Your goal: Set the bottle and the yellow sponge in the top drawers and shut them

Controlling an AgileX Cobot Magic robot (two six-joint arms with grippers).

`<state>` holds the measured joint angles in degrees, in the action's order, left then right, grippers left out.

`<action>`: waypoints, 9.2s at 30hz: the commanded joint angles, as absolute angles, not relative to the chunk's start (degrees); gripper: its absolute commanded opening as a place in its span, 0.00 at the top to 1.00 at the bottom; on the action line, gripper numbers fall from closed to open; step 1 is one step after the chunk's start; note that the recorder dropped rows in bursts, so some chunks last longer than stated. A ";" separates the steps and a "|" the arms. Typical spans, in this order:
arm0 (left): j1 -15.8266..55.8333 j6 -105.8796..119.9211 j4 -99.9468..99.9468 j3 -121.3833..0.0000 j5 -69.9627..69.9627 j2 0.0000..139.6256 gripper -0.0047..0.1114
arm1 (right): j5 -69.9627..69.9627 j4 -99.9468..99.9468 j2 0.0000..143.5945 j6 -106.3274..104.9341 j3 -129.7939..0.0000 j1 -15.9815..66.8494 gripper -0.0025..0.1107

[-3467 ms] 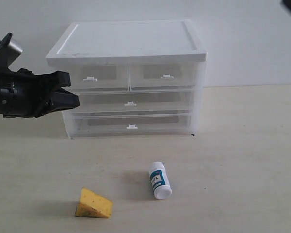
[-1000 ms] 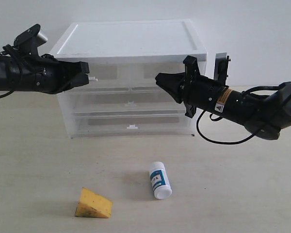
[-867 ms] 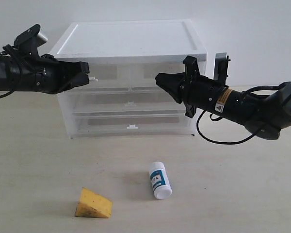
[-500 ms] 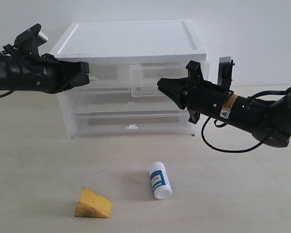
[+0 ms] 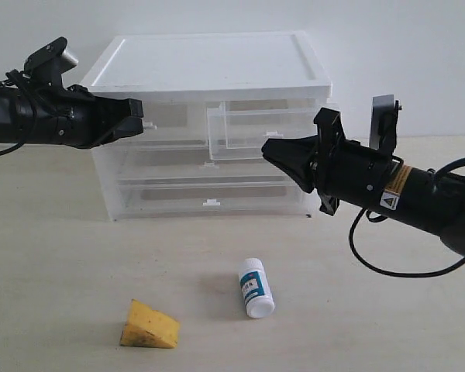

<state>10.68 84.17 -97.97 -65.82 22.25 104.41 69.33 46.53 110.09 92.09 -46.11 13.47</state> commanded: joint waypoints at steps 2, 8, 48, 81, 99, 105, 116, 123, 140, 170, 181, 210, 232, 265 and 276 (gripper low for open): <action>10.97 84.57 -99.95 -67.05 21.65 106.35 0.93 | 69.83 46.20 109.27 90.50 -44.52 13.17 0.95; 10.97 84.57 -99.95 -67.05 21.65 106.35 0.93 | 67.04 44.07 109.28 90.88 -44.80 13.17 0.81; 10.97 84.57 -99.95 -67.05 21.65 106.35 0.93 | 66.58 41.71 116.56 96.82 -54.99 13.17 0.82; 10.97 84.57 -99.95 -67.05 21.66 106.35 0.93 | 69.96 53.07 109.96 87.83 -43.86 13.17 0.98; 10.97 84.57 -99.95 -67.05 22.50 106.35 0.93 | 69.96 49.16 108.50 87.56 -43.44 13.17 0.46; 10.97 84.35 -99.95 -67.05 22.51 106.35 0.93 | 69.40 46.13 108.50 91.03 -45.66 13.17 0.64; 10.97 84.35 -99.95 -67.05 22.63 106.35 0.93 | 63.72 47.40 108.71 98.41 -49.33 13.17 0.55; 10.97 84.23 -99.95 -67.05 22.64 106.35 0.93 | 62.34 45.86 108.71 97.81 -49.33 13.17 0.55; 10.97 84.25 -99.95 -67.05 23.96 106.35 0.93 | 60.98 44.34 108.71 96.57 -49.33 13.17 0.55; 10.97 84.25 -99.95 -67.05 24.27 106.35 0.93 | 51.76 41.24 108.71 94.37 -54.06 18.70 0.55; 10.97 84.25 -99.95 -67.05 24.16 106.35 0.93 | 47.34 40.37 108.71 90.30 -54.06 18.70 0.98; 10.97 84.25 -99.78 -67.05 24.06 106.35 0.93 | 58.05 41.12 108.61 88.89 -44.89 18.70 0.98; 10.97 83.50 -98.92 -67.05 23.96 106.35 0.93 | 60.88 47.28 108.61 89.88 -44.51 18.82 0.47; 10.97 81.79 -97.69 -67.05 23.82 106.35 0.93 | 31.39 49.36 108.52 53.01 -42.38 26.02 0.58; 10.97 81.79 -97.69 -67.05 23.82 106.35 0.93 | 24.61 41.43 108.63 46.40 -44.67 31.33 0.58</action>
